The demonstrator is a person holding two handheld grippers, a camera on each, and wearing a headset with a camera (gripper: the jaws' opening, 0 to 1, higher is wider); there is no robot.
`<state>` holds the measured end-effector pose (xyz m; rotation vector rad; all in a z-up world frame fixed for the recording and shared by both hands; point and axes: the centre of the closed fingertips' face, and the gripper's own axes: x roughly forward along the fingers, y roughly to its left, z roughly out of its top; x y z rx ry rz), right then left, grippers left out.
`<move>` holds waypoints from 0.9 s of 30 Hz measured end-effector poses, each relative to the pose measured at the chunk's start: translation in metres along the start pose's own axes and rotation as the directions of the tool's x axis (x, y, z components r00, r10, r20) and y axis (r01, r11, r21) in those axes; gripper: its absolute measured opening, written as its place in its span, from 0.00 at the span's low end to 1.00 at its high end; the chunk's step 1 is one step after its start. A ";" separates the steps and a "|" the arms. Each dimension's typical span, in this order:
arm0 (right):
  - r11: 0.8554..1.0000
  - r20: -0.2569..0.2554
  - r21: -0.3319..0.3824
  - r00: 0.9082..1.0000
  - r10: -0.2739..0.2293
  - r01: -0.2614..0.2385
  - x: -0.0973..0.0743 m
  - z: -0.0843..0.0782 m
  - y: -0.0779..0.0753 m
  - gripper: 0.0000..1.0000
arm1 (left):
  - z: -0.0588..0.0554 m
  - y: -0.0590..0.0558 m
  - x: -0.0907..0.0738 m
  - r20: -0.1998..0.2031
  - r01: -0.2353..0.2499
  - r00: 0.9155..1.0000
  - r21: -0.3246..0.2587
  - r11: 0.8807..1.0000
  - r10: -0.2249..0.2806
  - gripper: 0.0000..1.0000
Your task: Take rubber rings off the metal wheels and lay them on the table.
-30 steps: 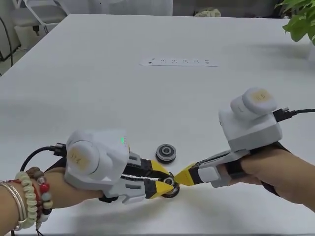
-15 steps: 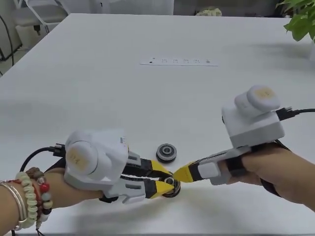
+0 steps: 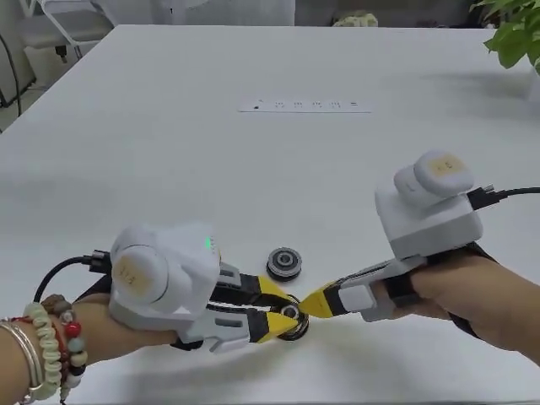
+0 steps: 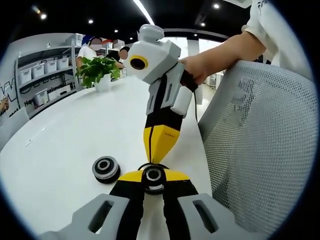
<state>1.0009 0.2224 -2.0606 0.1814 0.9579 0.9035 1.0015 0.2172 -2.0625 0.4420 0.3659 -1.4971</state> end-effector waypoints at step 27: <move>0.996 0.013 -0.080 0.999 -0.036 0.037 -0.007 0.007 -0.006 0.00 | 0.046 -0.011 -0.034 -0.006 0.092 0.996 -0.014 0.996 -0.093 0.74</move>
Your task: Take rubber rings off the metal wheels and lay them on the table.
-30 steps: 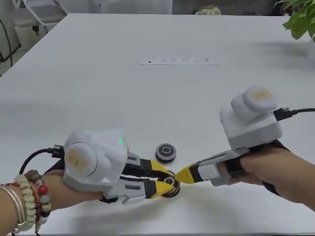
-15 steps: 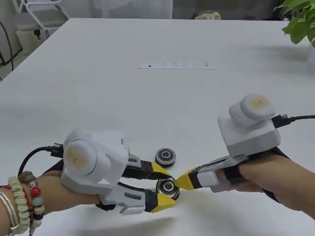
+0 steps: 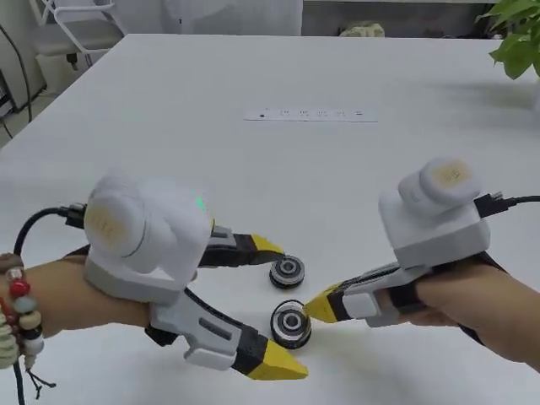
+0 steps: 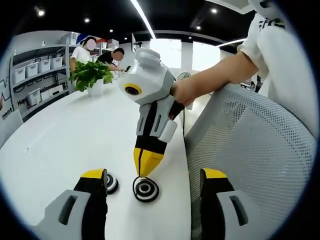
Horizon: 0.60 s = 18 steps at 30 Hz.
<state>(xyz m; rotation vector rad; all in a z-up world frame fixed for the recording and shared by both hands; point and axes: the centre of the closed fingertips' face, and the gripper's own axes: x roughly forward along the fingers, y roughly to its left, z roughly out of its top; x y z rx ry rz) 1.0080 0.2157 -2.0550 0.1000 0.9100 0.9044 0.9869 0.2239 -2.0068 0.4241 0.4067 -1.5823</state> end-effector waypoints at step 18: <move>0.999 0.139 -0.006 0.990 -0.031 0.032 -0.025 0.031 0.001 0.00 | 0.024 0.009 -0.083 0.024 -0.171 0.985 0.039 0.985 0.170 0.90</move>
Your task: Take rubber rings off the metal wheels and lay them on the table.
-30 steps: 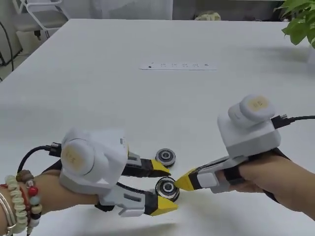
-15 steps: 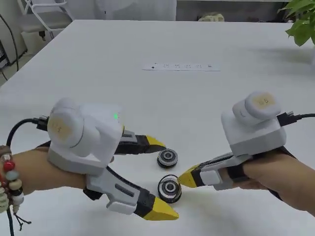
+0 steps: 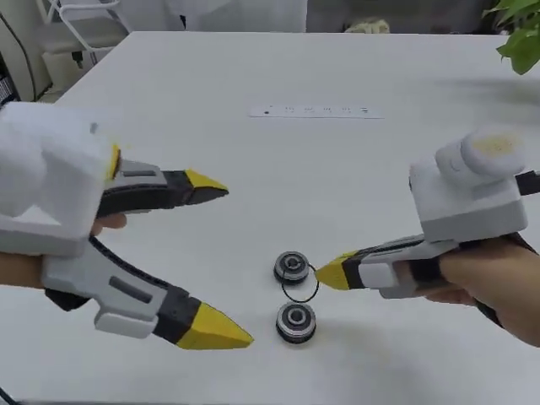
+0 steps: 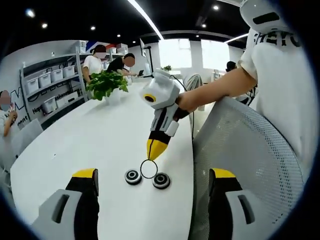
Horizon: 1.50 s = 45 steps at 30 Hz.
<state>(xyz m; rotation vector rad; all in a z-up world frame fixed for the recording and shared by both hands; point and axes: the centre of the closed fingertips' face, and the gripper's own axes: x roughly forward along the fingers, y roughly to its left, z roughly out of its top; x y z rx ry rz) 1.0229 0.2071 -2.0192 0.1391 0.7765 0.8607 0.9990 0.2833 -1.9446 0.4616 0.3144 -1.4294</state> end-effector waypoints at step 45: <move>0.999 0.184 -0.006 0.982 0.046 -0.046 -0.016 0.062 0.034 0.00 | -0.087 -0.018 -0.044 -0.112 -0.215 0.974 -0.216 0.952 0.195 0.98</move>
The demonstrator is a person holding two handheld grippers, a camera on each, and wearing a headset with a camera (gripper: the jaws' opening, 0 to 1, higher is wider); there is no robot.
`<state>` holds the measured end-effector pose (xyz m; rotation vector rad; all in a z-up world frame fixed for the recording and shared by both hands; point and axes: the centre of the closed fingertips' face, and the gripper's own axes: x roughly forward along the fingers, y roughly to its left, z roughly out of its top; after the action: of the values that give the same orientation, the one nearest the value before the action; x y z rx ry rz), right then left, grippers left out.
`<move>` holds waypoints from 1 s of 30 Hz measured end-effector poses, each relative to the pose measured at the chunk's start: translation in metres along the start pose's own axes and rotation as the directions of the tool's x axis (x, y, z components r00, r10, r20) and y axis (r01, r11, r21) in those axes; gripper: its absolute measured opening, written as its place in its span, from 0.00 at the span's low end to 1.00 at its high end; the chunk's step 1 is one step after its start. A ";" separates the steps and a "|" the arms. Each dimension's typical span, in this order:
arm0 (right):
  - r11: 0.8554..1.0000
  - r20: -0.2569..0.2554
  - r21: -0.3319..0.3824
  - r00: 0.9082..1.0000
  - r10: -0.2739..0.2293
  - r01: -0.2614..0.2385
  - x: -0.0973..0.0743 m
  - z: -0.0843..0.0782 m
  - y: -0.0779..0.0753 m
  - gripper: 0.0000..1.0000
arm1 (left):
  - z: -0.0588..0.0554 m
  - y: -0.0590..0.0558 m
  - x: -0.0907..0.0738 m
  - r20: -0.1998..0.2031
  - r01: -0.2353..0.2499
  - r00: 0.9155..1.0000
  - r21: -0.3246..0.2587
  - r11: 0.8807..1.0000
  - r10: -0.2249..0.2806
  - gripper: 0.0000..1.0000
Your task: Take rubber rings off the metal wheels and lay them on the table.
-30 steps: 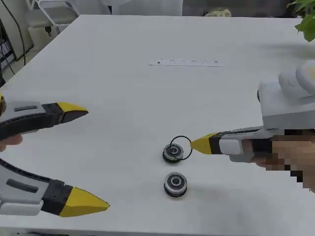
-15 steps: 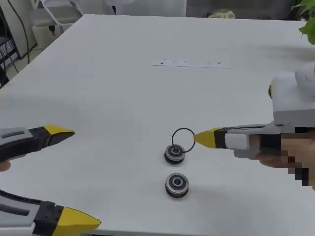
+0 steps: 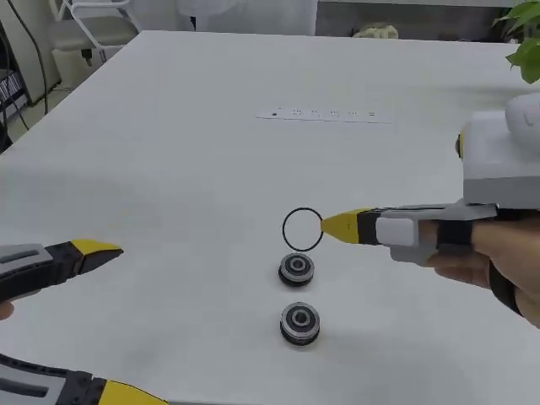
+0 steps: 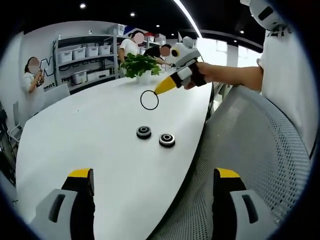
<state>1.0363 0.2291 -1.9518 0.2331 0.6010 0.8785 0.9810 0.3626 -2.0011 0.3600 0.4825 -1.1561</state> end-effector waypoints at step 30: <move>0.989 -0.258 -0.086 0.961 0.098 -0.124 0.071 -0.042 0.033 0.00 | 0.004 -0.001 0.005 0.043 0.021 0.999 -0.048 0.999 -0.018 0.99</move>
<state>1.0252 0.3032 -2.0000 0.0621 0.7843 1.0545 0.9822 0.3561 -2.0006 0.2888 0.4763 -1.1669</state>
